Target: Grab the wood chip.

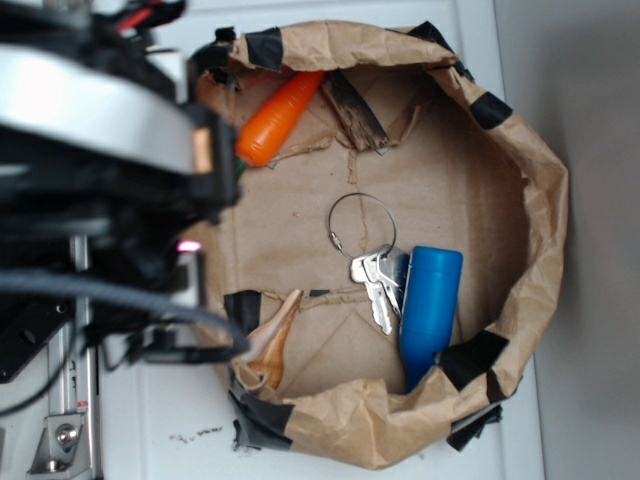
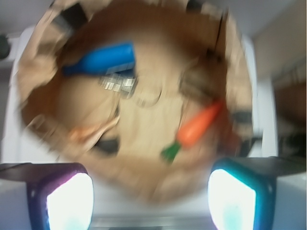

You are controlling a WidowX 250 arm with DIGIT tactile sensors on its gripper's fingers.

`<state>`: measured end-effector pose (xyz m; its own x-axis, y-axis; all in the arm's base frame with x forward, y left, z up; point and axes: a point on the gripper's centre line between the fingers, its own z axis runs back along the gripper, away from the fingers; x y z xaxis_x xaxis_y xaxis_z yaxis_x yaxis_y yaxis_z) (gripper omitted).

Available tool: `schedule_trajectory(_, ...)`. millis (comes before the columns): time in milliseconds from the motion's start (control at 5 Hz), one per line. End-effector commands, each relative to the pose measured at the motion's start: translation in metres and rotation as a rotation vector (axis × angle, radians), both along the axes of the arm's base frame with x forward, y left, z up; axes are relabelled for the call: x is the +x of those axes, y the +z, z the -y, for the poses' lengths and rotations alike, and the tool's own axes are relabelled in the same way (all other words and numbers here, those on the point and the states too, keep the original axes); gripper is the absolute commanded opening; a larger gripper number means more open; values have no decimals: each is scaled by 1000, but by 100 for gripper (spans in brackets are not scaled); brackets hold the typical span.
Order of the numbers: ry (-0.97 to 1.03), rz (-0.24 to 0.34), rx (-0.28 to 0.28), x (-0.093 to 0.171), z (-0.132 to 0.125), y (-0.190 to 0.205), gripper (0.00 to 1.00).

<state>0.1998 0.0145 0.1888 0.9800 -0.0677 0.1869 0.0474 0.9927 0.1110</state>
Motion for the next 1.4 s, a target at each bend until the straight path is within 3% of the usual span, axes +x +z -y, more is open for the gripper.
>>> schedule_trajectory(0,-140,48,115,42,-11,-47,100)
schedule_trajectory(200,-235,60,166,50,-19,-73,100)
schedule_trajectory(600,-409,22,82,74,-30,-122,100)
schedule_trajectory(1000,-397,42,90,92,-66,-123,100)
schedule_trajectory(1200,-407,20,92,102,-64,-130,100)
